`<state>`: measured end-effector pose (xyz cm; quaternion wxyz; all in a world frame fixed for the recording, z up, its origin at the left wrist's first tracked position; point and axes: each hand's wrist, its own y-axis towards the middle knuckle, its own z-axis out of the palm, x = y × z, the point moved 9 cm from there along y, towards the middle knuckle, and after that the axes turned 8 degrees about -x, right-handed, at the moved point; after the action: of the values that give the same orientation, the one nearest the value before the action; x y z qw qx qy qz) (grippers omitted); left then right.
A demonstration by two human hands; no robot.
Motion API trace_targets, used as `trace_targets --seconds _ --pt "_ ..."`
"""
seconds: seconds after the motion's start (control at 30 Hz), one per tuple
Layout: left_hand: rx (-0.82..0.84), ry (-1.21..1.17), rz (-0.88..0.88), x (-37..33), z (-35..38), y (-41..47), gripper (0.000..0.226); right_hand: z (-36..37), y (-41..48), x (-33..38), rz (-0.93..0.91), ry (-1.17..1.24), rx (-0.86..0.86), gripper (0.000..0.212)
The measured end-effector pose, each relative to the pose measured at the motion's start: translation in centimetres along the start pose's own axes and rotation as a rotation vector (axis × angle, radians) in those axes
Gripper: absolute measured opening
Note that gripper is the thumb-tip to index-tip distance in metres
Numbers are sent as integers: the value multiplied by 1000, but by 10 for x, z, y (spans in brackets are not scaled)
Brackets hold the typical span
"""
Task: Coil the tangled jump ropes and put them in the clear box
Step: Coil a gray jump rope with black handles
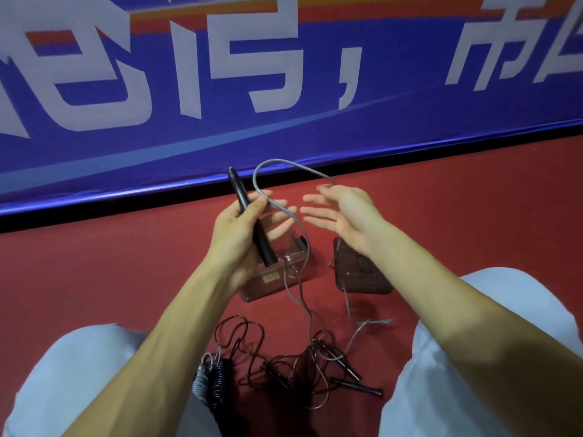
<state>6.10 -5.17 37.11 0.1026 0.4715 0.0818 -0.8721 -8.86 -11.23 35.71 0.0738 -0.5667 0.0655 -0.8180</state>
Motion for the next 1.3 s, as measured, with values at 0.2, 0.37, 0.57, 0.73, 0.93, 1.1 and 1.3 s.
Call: trace_targets --seconds 0.2,0.37,0.57,0.73,0.93,1.1,1.3 --pt "-82 -287 -6 -16 -13 6 9 28 -10 -37 -6 -603 244 39" --pt "-120 -436 15 -23 -25 11 11 43 -30 -61 -47 -918 488 20" --pt "-163 -387 51 -21 -34 17 8 36 -21 -46 -112 -812 331 22" --pt "-174 69 6 -3 -35 21 13 32 -19 -13 -161 -427 205 15" --pt "94 638 -89 31 -14 8 16 21 -16 20 -141 55 137 17" --pt "327 704 -191 47 5 -13 24 4 -7 22 -64 333 50 16" --pt "301 489 -224 44 12 -18 7 0 -2 19 -31 378 -1 13"
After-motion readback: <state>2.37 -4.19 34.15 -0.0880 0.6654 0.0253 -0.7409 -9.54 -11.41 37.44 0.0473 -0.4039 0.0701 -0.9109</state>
